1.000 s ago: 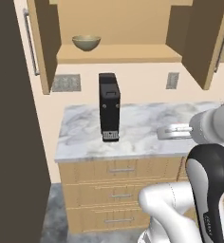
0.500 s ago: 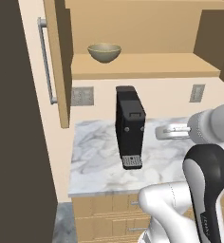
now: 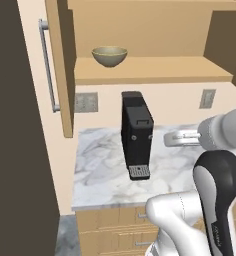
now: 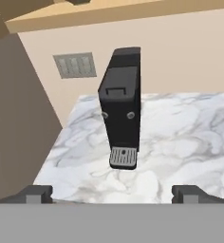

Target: Take the smaller bowl and place it next to the appetizer plate on the dining counter , and place the larger bowl next to the plate with cooked food.

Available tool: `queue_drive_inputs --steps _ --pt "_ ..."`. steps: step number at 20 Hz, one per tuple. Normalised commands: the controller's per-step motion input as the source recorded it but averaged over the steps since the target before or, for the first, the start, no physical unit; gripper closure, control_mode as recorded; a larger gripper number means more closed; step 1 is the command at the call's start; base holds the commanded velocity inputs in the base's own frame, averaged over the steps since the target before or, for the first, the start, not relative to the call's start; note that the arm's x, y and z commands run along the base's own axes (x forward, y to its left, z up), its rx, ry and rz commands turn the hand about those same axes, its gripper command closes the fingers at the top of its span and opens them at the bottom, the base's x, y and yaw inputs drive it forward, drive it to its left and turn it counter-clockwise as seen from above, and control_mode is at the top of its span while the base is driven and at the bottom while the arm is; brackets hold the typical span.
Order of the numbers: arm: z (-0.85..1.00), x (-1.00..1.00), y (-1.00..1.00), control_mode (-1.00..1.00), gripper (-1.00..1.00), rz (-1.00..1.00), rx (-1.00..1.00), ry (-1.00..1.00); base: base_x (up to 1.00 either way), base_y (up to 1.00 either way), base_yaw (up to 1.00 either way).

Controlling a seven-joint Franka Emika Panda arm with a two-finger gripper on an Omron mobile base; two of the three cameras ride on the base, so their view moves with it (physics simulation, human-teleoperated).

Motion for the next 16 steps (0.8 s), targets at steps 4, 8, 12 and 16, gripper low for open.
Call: queue_drive_inputs --steps 4,8,12,16 --pt "0.31 -0.01 0.11 -1.0 -1.0 0.0 -0.03 -0.1 0.0 0.0 0.0" --pt "0.51 -0.06 0.07 -1.0 -1.0 0.0 -0.05 -0.18 0.0 0.0 0.0" --pt "0.61 -0.19 0.03 -1.0 -1.0 -0.05 0.03 -0.12 0.0 0.0 0.0" --pt "0.6 -0.14 0.0 -1.0 -1.0 -0.02 0.23 0.0 0.0 0.0 0.0"
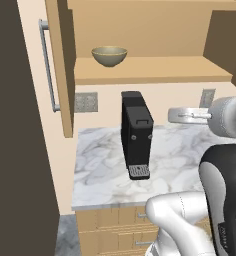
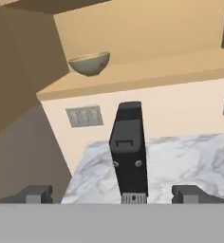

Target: Take the smaller bowl and place it next to the appetizer plate on the dining counter , and place the larger bowl next to the plate with cooked food.

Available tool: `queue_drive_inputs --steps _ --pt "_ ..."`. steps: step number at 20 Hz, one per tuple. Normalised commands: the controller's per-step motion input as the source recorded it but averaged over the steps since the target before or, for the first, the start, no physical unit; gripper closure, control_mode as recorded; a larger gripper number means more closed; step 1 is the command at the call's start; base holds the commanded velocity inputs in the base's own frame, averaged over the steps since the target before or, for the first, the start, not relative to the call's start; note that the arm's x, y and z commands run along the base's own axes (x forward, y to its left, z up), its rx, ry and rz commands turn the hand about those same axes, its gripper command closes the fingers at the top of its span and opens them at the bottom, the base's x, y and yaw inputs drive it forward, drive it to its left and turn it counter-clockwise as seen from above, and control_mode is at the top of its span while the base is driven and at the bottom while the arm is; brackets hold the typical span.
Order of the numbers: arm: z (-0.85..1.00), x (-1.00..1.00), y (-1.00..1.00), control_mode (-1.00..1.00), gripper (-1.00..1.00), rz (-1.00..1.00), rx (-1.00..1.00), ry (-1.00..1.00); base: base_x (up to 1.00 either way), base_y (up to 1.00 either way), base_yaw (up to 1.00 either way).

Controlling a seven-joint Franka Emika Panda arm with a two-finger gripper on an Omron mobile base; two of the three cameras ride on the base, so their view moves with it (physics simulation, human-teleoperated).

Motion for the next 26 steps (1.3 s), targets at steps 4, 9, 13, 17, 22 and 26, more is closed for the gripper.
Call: queue_drive_inputs --steps 4,9,13,17,22,26 --pt "0.36 -0.09 0.0 -1.0 -1.0 0.0 0.3 0.0 0.0 0.0 0.0" --pt "0.08 0.08 0.0 -1.0 -1.0 -0.03 0.23 0.01 0.0 0.0 0.0" --pt "0.14 0.43 0.01 -1.0 -1.0 -0.09 0.12 0.08 0.0 0.0 0.0" --pt "0.22 0.52 0.0 -1.0 -1.0 -0.1 0.04 0.01 0.0 0.0 0.0" --pt "0.17 0.41 0.02 -1.0 -1.0 -0.04 0.0 0.0 0.0 0.0 0.0" --pt "0.09 0.61 0.08 -1.0 -1.0 0.0 0.0 0.0 0.0 0.0 0.0"
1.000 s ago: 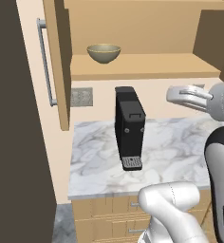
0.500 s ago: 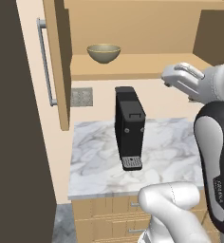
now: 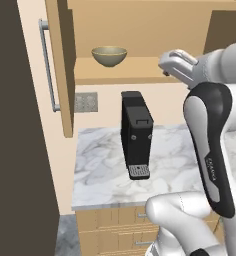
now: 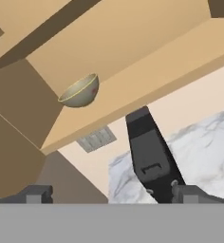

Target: Take the smaller bowl and place it next to the appetizer plate on the dining counter , and place the larger bowl next to the plate with cooked food.

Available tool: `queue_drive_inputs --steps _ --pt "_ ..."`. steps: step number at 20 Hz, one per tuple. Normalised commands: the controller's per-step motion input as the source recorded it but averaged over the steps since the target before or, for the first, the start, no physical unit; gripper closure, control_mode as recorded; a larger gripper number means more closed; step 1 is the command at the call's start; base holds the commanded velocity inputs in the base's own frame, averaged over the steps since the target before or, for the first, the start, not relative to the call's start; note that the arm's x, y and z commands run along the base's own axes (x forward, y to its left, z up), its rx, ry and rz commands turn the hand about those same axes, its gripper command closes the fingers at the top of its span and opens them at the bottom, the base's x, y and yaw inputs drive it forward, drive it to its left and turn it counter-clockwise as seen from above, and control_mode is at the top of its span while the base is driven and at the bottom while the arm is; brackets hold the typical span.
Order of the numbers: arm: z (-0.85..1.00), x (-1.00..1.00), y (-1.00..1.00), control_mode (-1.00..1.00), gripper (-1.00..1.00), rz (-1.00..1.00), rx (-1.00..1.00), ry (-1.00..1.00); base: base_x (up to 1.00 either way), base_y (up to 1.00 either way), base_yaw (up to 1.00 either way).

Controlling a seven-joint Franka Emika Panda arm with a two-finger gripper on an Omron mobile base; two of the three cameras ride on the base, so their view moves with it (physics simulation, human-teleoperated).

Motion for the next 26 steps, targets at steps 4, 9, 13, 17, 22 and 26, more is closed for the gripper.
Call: queue_drive_inputs --steps 4,9,13,17,22,26 --pt "0.05 0.74 0.17 -1.0 -1.0 0.0 0.0 0.0 0.0 0.0 0.0" --pt "0.09 0.78 0.17 -1.0 -1.0 0.0 0.0 0.0 0.0 0.0 0.0" --pt "0.02 0.73 0.11 -1.0 -1.0 0.0 0.0 0.01 0.0 0.0 0.0" --pt "0.0 0.72 0.16 -1.0 -1.0 0.0 0.0 0.03 0.0 0.0 0.0" --pt "0.0 0.72 0.14 -1.0 -1.0 0.0 0.0 0.06 0.0 0.0 0.0" --pt "0.0 0.72 0.09 -1.0 -1.0 0.0 0.0 0.04 0.0 0.0 0.0"
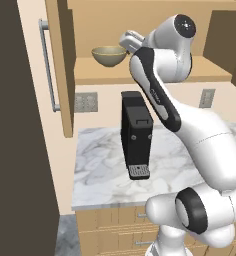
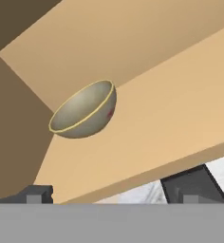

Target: Take the smaller bowl and place it next to the appetizer plate on the dining counter , and place the larger bowl next to the plate with cooked food.

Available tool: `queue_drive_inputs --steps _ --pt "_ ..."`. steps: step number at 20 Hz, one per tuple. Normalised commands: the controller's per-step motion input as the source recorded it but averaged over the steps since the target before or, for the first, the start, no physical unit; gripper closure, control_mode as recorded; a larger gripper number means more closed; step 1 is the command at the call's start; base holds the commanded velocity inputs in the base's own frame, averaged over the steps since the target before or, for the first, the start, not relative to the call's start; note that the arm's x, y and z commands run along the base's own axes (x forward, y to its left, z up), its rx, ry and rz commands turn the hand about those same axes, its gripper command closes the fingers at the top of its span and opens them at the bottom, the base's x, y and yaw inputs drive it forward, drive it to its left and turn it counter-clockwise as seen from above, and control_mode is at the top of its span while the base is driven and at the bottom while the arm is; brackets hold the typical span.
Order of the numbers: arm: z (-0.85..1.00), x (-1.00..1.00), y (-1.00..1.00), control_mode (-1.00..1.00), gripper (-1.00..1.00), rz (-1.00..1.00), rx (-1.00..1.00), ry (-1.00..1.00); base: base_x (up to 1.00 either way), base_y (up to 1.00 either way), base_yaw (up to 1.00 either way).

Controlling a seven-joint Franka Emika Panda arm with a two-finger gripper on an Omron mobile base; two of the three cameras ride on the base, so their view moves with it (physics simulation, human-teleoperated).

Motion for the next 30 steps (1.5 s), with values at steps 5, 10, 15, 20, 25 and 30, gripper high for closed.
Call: queue_drive_inputs --steps 5,10,15,20,25,30 --pt "-0.05 0.71 0.01 -1.0 -1.0 -0.01 0.0 0.02 0.0 0.0 0.0" --pt "-0.14 0.72 0.11 -1.0 -1.0 -0.01 0.0 0.03 0.0 0.0 0.0" --pt "-0.09 0.74 0.1 -1.0 -1.0 -0.02 0.0 0.04 0.0 0.0 0.0" --pt "-0.11 0.74 0.15 -1.0 -1.0 -0.02 0.0 0.03 0.0 0.0 0.0" --pt "-0.08 0.69 0.18 -1.0 -1.0 -0.03 0.0 0.03 0.0 0.0 0.0" --pt "-0.12 0.57 0.16 -1.0 1.0 -0.05 0.0 0.07 0.0 0.0 0.0"
